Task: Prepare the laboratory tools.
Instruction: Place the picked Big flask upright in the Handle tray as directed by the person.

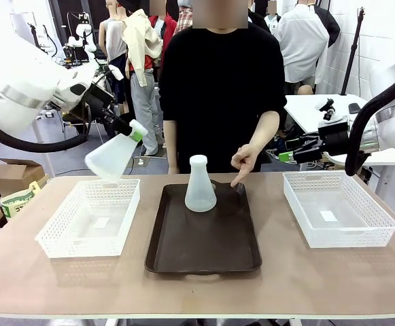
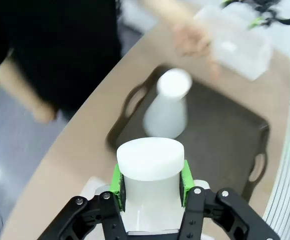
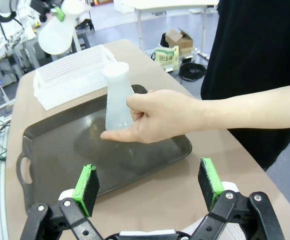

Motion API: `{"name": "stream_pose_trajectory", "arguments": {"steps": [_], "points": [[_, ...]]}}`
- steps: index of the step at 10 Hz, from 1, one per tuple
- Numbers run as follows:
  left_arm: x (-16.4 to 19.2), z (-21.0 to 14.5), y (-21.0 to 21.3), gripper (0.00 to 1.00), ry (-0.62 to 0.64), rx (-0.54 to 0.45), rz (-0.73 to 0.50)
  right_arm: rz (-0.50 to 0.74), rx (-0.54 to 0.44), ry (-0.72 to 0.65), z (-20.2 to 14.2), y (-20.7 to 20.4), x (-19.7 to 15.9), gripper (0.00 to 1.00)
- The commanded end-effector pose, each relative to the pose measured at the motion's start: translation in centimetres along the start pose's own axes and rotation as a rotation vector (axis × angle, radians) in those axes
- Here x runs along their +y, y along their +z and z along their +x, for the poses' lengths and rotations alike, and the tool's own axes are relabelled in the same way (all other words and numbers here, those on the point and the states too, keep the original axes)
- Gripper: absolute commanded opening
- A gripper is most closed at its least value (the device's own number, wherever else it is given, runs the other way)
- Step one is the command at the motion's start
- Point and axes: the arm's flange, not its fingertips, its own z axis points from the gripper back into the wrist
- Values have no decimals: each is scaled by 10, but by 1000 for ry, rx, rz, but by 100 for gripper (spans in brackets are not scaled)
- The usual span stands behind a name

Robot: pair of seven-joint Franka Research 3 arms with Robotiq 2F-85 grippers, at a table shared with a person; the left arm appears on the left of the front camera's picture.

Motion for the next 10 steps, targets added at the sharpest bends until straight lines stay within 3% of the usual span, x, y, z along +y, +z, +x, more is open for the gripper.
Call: {"name": "stream_pose_trajectory", "arguments": {"steps": [1,4,7,8,10], "points": [[15,-46,7,0,-125,-168,-315,0,10,-1,0,0,1,100],[21,-56,15,0,-251,-367,-552,0,10,-1,0,0,1,100],[29,-79,6,0,-418,-562,-645,0,10,-1,0,0,1,100],[29,-92,6,0,-346,-519,-636,0,10,-1,0,0,1,100],[17,-81,10,0,-368,-490,-617,0,10,-1,0,0,1,100]]}}
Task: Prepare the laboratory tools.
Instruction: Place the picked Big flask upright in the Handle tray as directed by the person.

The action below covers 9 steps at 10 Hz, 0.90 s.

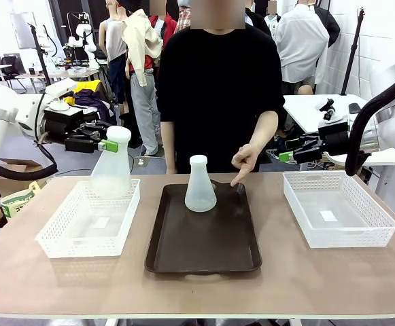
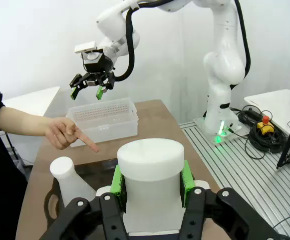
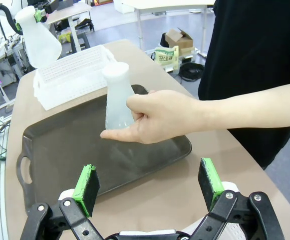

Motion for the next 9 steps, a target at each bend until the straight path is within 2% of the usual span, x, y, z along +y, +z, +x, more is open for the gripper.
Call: {"name": "stream_pose_trajectory", "arguments": {"steps": [1,4,6,8,9], "points": [[-2,10,-2,0,9,14,12,0,10,-1,0,0,1,100],[6,-5,-10,0,-33,-43,11,0,10,-1,0,0,1,100],[29,-19,-74,0,-132,-128,7,0,10,-1,0,0,1,100],[52,-39,-130,0,-152,-124,19,0,10,-1,0,0,1,100],[59,-46,-147,0,-148,-156,7,0,10,-1,0,0,1,100]]}}
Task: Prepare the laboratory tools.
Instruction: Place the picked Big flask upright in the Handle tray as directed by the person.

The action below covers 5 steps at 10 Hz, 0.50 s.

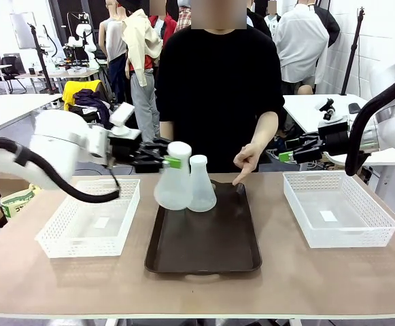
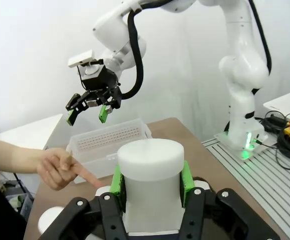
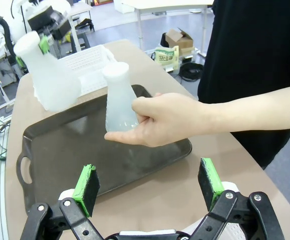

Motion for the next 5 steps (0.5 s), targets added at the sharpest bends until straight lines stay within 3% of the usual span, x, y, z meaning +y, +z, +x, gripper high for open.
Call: {"name": "stream_pose_trajectory", "arguments": {"steps": [1,5], "points": [[18,-8,-9,0,-28,-30,4,0,10,-2,0,0,1,100],[19,-44,-39,0,33,-60,-82,0,10,-2,0,0,1,100]]}}
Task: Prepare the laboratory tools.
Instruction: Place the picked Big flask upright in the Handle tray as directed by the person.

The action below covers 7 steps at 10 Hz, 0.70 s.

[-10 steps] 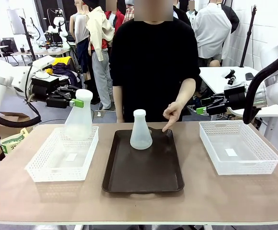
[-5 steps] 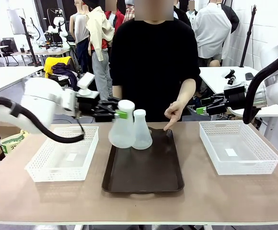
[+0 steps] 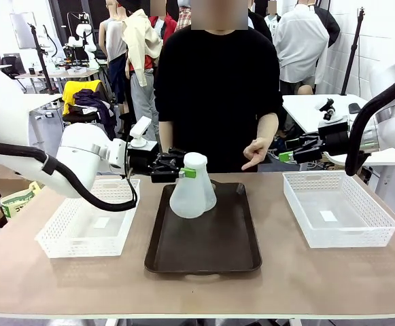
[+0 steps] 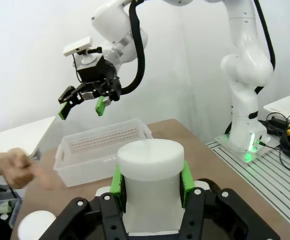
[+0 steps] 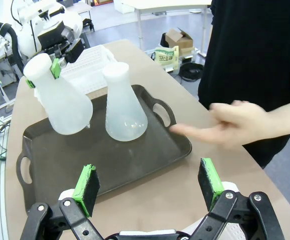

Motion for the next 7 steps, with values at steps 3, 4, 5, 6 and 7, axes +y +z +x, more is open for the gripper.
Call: {"name": "stream_pose_trajectory", "arguments": {"steps": [3,4,5,6,7], "points": [[-9,-20,-19,0,38,-54,-139,0,10,-2,0,0,1,100],[-13,-23,-22,0,35,-52,-154,0,10,-2,0,0,1,100],[-14,-29,-21,0,16,-42,-167,0,10,-2,0,0,1,100],[-14,-37,-19,0,14,-35,-178,0,10,-2,0,0,1,100],[-14,-44,-17,0,22,-32,-175,0,10,-2,0,0,1,100]]}}
